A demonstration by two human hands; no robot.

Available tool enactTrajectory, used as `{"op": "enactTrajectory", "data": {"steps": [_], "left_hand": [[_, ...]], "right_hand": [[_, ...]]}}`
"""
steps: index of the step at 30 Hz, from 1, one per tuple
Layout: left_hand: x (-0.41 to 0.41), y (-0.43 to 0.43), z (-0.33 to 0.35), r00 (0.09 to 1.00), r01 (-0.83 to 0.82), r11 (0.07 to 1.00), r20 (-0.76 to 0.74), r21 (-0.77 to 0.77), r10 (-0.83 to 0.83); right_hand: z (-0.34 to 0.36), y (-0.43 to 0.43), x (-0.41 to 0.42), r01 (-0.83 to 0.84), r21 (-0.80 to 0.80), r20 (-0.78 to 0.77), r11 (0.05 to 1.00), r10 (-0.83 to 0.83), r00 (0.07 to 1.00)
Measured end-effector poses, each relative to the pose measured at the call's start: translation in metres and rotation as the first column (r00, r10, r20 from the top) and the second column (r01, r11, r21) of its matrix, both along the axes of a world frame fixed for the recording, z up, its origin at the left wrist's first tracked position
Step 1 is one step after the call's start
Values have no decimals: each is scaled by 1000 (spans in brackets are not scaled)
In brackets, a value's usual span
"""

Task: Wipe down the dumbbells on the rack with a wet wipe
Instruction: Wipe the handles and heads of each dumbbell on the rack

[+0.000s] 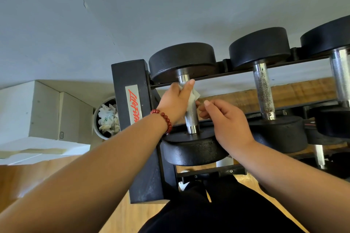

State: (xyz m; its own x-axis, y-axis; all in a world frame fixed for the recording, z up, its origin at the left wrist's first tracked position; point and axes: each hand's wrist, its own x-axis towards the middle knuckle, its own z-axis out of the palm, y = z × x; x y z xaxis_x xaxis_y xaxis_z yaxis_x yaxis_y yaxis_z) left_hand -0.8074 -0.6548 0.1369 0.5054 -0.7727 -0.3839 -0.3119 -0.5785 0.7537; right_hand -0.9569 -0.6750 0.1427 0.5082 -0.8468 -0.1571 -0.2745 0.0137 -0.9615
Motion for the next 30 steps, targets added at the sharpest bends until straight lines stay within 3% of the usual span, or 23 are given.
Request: {"op": "enactTrajectory", "data": {"steps": [2, 5, 6, 9, 11, 15, 20, 23, 30], "left_hand": [[5, -5, 2, 989, -61, 998, -135, -11, 59], [-1, -4, 2, 893, -236, 970, -407, -62, 191], [-4, -2, 2, 904, -227, 972, -384, -55, 189], [-10, 1, -1, 972, -205, 978, -121, -26, 200], [-11, 3, 0, 964, -262, 962, -76, -76, 256], [-18, 7, 2, 951, -303, 943, -100, -138, 291], [-15, 15, -2, 866, -336, 937, -423, -93, 268], [-6, 24, -11, 804, -364, 919, -549, -152, 228], [-2, 25, -13, 966, -138, 970, -243, -199, 88]], "right_hand": [[-1, -1, 0, -3, -18, -14, 1000, 3, 1000], [-1, -1, 0, -10, -8, -4, 1000, 10, 1000], [-1, -1, 0, -10, 4, 0, 1000, 10, 1000], [-2, -1, 0, -4, 17, -9, 1000, 4, 1000], [-1, -1, 0, -2, 17, -8, 1000, 2, 1000], [2, 0, 0, -9, 8, 4, 1000, 9, 1000], [2, 0, 1, 8, 7, 10, 1000, -8, 1000], [2, 1, 1, 11, 9, 14, 1000, -11, 1000], [1, 1, 1, 25, 0, -18, 1000, -25, 1000]]}}
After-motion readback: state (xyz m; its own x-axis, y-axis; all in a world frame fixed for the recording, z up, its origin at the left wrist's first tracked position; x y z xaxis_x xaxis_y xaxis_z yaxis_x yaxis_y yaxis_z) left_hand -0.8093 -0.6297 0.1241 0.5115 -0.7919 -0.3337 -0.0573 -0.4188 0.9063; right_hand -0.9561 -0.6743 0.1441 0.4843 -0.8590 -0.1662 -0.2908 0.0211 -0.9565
